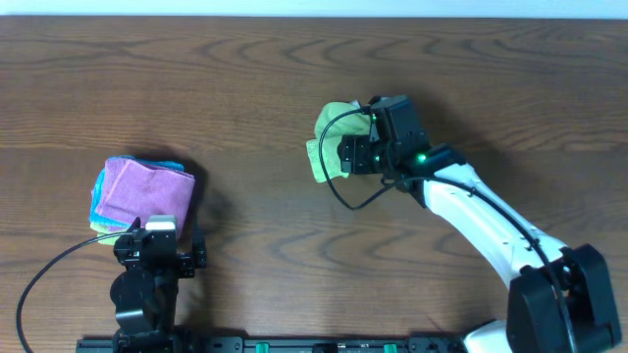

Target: Fold the cloth

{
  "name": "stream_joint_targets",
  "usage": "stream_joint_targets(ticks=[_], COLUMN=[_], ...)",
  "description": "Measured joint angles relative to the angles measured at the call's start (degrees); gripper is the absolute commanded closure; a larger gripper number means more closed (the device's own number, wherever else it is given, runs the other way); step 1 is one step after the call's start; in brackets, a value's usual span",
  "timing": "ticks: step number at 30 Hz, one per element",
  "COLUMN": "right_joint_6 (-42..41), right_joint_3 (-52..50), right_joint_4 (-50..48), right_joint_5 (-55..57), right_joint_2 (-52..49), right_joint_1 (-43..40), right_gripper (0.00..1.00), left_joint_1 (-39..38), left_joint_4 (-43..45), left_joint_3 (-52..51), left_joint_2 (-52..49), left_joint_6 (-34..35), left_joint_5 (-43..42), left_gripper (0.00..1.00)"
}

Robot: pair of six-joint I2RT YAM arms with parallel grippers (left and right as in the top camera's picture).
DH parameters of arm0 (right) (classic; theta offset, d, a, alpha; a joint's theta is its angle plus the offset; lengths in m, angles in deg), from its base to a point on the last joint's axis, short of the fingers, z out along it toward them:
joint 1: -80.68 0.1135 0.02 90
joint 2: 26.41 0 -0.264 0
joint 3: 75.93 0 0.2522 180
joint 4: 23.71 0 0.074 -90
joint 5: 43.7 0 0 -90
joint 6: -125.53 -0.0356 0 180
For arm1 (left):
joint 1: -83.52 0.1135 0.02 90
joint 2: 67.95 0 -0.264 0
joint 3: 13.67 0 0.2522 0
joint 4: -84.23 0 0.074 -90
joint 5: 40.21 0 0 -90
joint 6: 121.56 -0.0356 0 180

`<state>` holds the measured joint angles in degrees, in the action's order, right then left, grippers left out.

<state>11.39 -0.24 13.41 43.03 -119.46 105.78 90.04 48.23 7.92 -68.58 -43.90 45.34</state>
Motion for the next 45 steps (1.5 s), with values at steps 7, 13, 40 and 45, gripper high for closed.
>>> stream_joint_targets(ticks=[7, 13, 40, 45], right_joint_6=[0.0, 0.8, 37.4, 40.5], right_joint_3=[6.4, 7.6, 8.4, 8.4], right_joint_4=[9.4, 18.0, 22.5, 18.7], right_joint_5=[10.5, 10.0, 28.3, 31.0], right_joint_2=[0.0, 0.4, -7.7, -11.6], right_joint_1=[0.0, 0.0, 19.9, 21.8], right_gripper=[0.11, 0.06, 0.07, 0.09], left_joint_1=[0.0, 0.0, 0.0, 0.0], left_joint_4=[0.0, 0.0, 0.0, 0.0], left_joint_3=[0.0, 0.0, 0.0, 0.0], left_joint_2=[0.0, 0.0, 0.0, 0.0], left_joint_6=[0.0, 0.0, 0.0, 0.0], left_joint_5=[0.0, 0.0, 0.0, 0.0], left_gripper=[0.05, 0.05, 0.05, 0.05])
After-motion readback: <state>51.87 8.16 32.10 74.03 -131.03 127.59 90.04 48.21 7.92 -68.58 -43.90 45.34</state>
